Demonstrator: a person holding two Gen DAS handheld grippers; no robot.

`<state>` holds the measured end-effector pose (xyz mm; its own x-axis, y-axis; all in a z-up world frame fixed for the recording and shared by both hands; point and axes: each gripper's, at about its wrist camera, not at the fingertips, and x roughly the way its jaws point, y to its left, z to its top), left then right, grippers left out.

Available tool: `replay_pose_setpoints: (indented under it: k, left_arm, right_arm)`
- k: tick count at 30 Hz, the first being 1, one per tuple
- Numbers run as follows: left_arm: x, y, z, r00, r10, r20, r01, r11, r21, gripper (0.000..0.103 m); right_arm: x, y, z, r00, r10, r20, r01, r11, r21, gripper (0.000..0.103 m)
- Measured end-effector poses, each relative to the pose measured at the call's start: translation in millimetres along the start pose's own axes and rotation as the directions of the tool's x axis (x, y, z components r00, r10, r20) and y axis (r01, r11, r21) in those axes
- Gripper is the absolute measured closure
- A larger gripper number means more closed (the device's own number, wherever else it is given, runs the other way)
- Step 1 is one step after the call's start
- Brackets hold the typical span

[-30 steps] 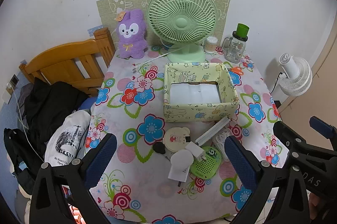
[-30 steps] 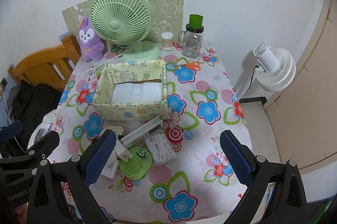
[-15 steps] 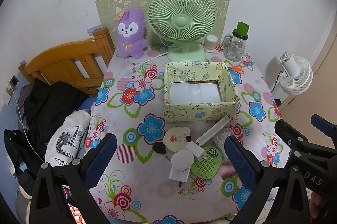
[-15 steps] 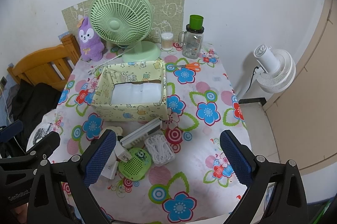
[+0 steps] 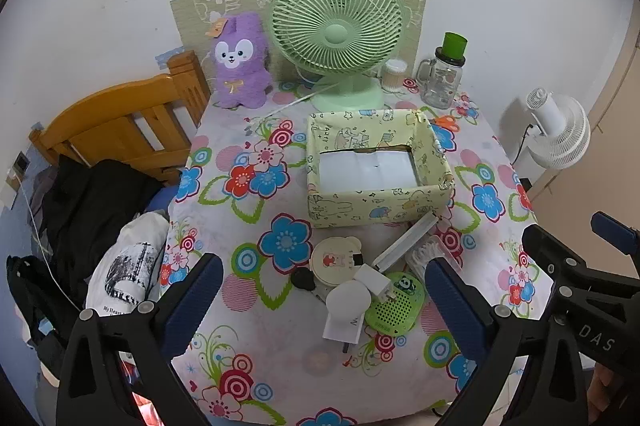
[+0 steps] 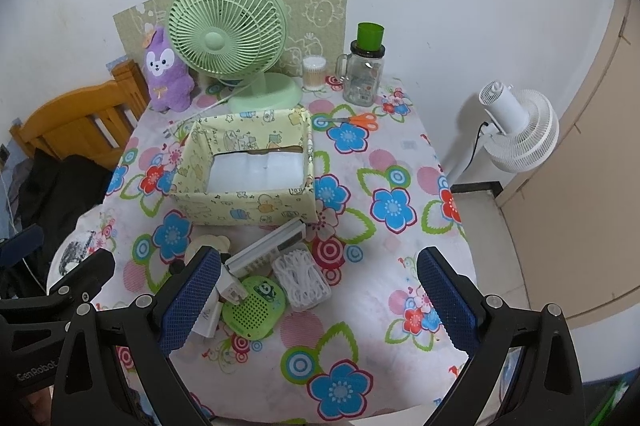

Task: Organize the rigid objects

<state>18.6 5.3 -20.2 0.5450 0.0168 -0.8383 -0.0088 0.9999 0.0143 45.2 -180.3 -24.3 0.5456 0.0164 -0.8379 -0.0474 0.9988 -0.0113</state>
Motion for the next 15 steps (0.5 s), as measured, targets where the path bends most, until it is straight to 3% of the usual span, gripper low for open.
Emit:
replay_pose_setpoints:
  k: [15]
  left_arm:
    - [18,0,11,0.998,-0.06,-0.014,0.061,0.991,0.118,0.001]
  right_arm:
    - [8,7,-1,0.999,-0.04,-0.004,0.04,0.999,0.008,0.003]
